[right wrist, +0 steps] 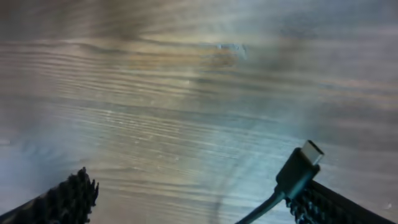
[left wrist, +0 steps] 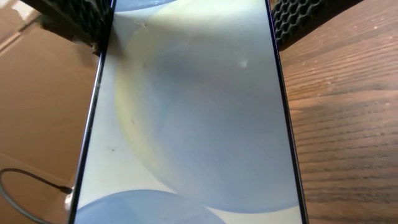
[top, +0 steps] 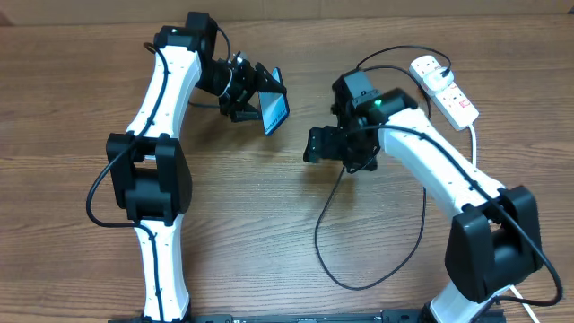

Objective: Plug charger to phone and switch on socket
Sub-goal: 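Lift the plug with the right gripper toward the phone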

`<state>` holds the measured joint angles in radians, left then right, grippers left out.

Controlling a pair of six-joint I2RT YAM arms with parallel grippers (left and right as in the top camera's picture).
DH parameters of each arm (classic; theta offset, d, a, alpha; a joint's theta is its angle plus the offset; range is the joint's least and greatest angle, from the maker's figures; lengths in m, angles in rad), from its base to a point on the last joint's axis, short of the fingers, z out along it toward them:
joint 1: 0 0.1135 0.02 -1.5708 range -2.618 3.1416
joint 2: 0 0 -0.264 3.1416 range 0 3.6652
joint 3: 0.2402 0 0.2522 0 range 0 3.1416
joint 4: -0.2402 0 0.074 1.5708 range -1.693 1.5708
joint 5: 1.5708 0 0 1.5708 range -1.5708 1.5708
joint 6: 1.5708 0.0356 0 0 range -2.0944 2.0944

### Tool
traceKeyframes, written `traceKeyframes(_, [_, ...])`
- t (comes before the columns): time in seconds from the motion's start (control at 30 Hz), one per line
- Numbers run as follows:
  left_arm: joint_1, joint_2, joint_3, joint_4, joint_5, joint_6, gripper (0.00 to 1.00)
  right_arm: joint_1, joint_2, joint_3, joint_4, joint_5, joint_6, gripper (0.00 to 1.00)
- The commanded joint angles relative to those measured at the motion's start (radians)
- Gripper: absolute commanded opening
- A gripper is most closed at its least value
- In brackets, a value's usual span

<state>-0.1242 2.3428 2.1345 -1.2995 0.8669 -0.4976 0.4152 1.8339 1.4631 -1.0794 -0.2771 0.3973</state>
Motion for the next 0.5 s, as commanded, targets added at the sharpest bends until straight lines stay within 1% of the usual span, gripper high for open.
traceKeyframes(0.0, [-0.008, 0.001, 0.030, 0.001, -0.006, 0.027, 0.71, -0.013, -0.014, 0.083, -0.048, 0.081, -0.054, 1.00])
traceKeyframes(0.03, [-0.008, 0.001, 0.030, 0.002, -0.006, 0.027, 0.71, -0.013, -0.014, 0.096, -0.061, 0.129, -0.051, 1.00])
traceKeyframes(0.07, [-0.008, 0.001, 0.030, 0.002, -0.006, 0.027, 0.71, -0.013, -0.014, 0.122, -0.089, 0.214, -0.015, 1.00])
traceKeyframes(0.13, [-0.008, 0.001, 0.030, 0.002, -0.006, 0.027, 0.71, -0.013, -0.014, 0.156, -0.118, 0.290, 0.019, 1.00])
traceKeyframes(0.27, [-0.008, 0.001, 0.030, 0.002, -0.006, 0.027, 0.71, -0.013, -0.014, 0.187, -0.139, 0.374, 0.016, 1.00])
traceKeyframes(0.3, [-0.008, 0.001, 0.030, 0.002, -0.006, 0.027, 0.71, -0.013, -0.014, 0.186, -0.143, 0.354, -0.012, 1.00])
traceKeyframes(0.4, [-0.008, 0.001, 0.030, 0.002, -0.006, 0.027, 0.71, -0.012, -0.010, 0.181, -0.163, 0.149, -0.268, 1.00])
traceKeyframes(0.43, [-0.008, 0.001, 0.030, 0.002, -0.006, 0.027, 0.71, -0.012, -0.010, 0.180, -0.164, 0.190, -0.263, 1.00])
traceKeyframes(0.47, [-0.008, 0.001, 0.030, 0.002, -0.006, 0.027, 0.71, -0.012, -0.010, 0.180, -0.176, 0.357, -0.137, 1.00])
